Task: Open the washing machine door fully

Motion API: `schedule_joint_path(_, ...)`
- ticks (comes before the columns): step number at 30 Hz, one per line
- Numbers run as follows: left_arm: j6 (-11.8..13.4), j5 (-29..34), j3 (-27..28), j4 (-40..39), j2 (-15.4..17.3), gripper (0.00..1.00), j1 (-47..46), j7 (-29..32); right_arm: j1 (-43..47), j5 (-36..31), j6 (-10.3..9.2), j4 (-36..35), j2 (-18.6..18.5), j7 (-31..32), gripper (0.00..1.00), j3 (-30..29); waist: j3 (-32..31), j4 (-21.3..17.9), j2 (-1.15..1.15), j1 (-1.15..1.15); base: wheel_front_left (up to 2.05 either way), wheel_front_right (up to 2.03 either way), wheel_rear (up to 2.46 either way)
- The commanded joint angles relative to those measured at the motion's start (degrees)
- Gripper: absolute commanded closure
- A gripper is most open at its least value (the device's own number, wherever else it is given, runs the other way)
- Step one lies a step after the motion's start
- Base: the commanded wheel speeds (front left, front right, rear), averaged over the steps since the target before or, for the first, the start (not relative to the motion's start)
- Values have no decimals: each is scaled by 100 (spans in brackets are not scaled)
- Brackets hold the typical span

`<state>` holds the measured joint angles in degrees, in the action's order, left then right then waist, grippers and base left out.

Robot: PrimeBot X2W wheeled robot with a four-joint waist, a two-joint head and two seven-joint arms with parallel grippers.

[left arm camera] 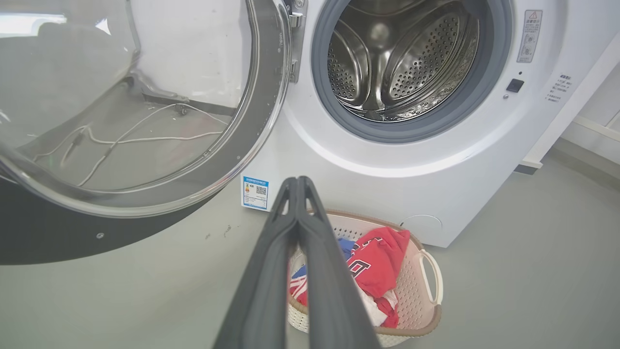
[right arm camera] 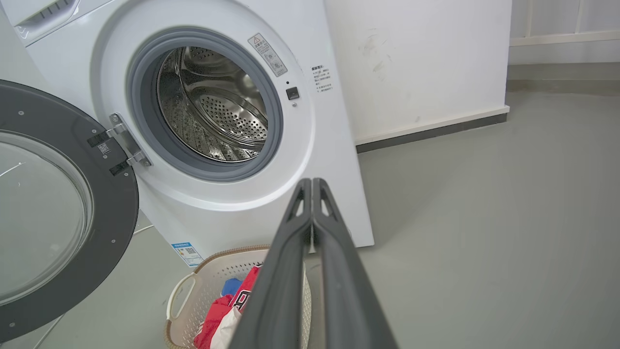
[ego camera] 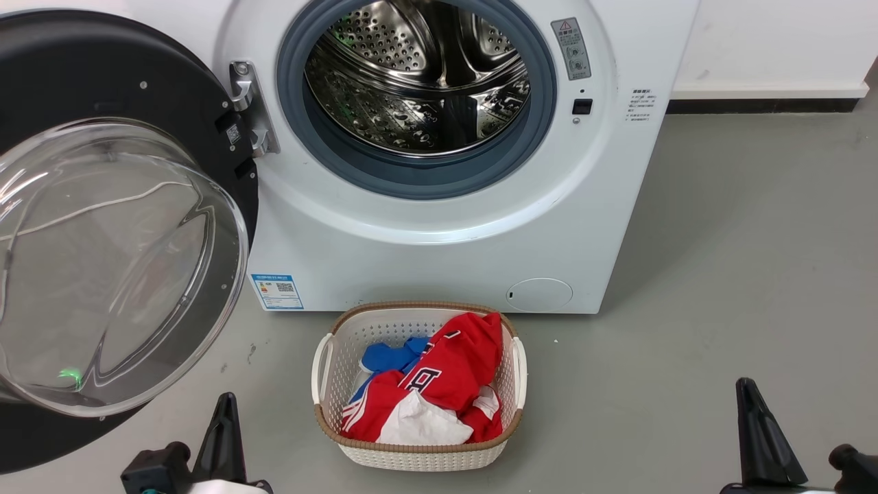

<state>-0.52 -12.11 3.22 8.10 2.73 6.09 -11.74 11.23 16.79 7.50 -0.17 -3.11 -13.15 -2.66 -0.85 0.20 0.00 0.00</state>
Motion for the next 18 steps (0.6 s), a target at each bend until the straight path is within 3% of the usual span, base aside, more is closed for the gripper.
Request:
schedule_joint_path(1,-39,-270,26,-62,11,100,-175,41,-189,289,0,-37,-62,37,100,12,2,-1,0,0,0,0,0)
schedule_joint_path(18,-192,-2053,73,57,14,100,-409,426,-558,2066,0,291,-143,374,100,53,17,-4,0,0,0,0,0)
